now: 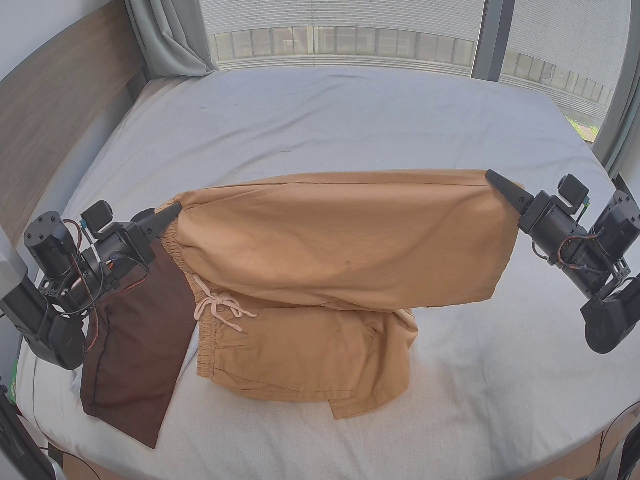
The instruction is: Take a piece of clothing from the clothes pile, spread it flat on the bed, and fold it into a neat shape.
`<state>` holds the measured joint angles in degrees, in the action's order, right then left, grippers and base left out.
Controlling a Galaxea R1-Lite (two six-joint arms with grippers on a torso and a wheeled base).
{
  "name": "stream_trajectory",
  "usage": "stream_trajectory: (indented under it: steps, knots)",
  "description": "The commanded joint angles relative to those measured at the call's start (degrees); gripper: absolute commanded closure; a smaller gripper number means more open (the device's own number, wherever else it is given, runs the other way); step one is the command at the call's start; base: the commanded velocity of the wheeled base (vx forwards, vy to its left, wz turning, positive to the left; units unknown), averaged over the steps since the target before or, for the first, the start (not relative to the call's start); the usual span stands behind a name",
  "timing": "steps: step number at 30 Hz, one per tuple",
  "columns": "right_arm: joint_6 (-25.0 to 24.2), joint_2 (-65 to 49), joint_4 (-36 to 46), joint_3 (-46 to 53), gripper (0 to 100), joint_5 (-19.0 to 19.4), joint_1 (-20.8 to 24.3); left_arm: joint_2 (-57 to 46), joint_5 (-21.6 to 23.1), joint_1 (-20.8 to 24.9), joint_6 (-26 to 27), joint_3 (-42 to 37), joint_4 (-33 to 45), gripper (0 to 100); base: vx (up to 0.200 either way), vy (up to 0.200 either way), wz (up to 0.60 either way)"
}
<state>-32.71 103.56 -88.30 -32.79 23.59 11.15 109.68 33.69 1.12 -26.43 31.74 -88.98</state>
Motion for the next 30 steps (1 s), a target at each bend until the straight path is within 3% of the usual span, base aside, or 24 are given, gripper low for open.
stream_trajectory:
  steps: [1, 15, 30]
  knots:
    - [0.0, 0.2, 0.0, 0.0, 100, 0.0, -0.2, 0.2, 0.0, 0.0, 0.0, 0.1, -0.1, 100, 0.000, 0.000, 0.00]
    - [0.2, 2.5, 0.0, -1.8, 100, 0.0, 0.1, 0.9, -0.4, 0.5, -0.5, 1.0, -0.1, 100, 0.000, 0.000, 0.00]
    - [0.0, 15.3, 0.1, -14.4, 100, -0.6, -0.1, 9.0, -4.1, 0.9, -1.4, 8.8, 0.0, 100, 0.000, 0.000, 0.00]
